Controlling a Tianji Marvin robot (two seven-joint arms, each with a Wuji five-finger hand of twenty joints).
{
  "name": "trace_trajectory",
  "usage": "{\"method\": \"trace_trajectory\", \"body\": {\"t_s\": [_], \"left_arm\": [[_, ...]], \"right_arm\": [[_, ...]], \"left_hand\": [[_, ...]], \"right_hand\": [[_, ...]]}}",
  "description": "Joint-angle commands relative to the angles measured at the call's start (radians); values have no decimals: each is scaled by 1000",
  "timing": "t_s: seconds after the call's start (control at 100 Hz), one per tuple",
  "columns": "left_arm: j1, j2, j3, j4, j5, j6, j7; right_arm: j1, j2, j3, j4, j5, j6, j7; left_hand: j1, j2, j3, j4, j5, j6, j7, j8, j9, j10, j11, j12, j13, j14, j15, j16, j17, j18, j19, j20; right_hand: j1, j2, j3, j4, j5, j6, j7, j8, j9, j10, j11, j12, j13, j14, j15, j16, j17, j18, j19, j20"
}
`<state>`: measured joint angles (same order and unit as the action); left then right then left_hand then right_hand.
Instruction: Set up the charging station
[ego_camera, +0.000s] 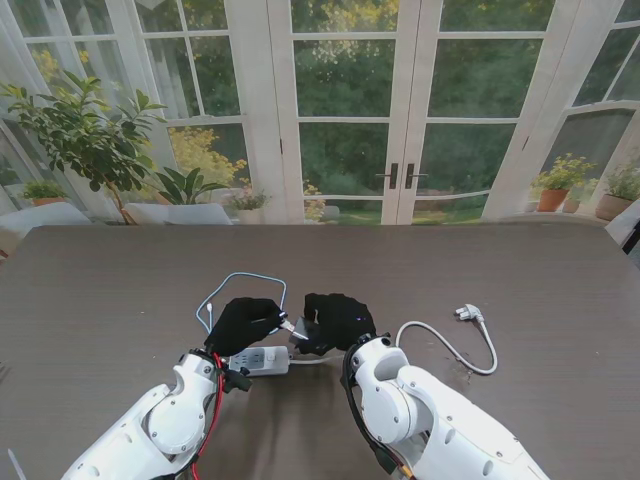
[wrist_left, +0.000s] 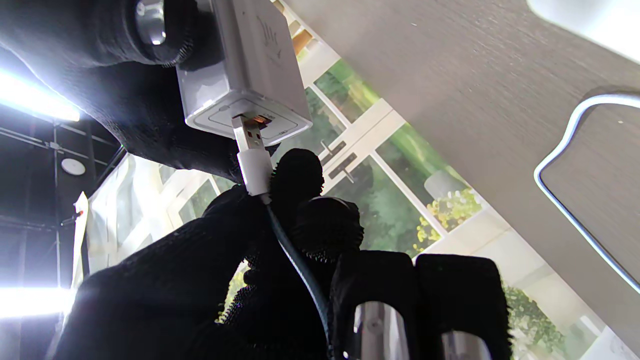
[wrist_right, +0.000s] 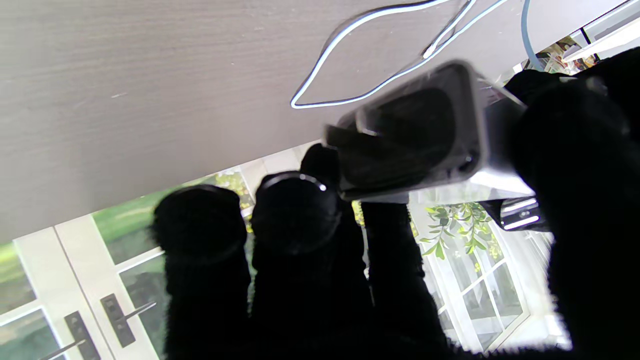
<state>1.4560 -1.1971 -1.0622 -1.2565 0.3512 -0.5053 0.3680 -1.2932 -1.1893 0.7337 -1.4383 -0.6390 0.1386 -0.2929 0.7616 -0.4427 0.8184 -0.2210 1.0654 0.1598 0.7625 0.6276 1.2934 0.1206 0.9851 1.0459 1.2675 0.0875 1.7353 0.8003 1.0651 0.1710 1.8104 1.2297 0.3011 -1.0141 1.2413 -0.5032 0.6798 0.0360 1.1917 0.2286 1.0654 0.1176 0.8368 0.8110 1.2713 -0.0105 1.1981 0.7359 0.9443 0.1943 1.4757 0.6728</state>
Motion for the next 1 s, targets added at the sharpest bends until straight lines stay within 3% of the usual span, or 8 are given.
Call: {"method": "trace_trajectory", "body": {"t_s": [0.0,0.71,0.99], "left_arm": [[6,-23,23,0,1,-8,-25],[31,-49,18,-21,-43,33,41],[41,-67,27,-34,-87,84,81]], "right_arm": [[3,-21,-6,-23,1,-5,5],[-1,-28,-3,-8,22,-12,-9],[-11,-30,5,-7,19,-16,-26]], "left_hand": [[38,-47,5,16,32,32,10,-27,73,59,49,-8,5,-107,104,0,59,-145,284,-2],[52,-41,1,19,30,40,11,-29,72,56,59,-20,5,-103,103,0,58,-129,284,-1],[73,-45,0,15,19,63,6,-33,73,69,62,-25,4,-76,104,0,54,-94,284,5]], "right_hand": [[213,158,166,158,35,-150,262,84,57,-92,137,36,46,-2,28,17,18,42,-1,18],[213,154,171,157,35,-149,261,86,56,-92,139,40,46,-1,28,17,21,41,-4,18],[215,152,174,157,37,-145,261,87,59,-89,140,40,47,-4,30,18,25,40,-4,18]]}}
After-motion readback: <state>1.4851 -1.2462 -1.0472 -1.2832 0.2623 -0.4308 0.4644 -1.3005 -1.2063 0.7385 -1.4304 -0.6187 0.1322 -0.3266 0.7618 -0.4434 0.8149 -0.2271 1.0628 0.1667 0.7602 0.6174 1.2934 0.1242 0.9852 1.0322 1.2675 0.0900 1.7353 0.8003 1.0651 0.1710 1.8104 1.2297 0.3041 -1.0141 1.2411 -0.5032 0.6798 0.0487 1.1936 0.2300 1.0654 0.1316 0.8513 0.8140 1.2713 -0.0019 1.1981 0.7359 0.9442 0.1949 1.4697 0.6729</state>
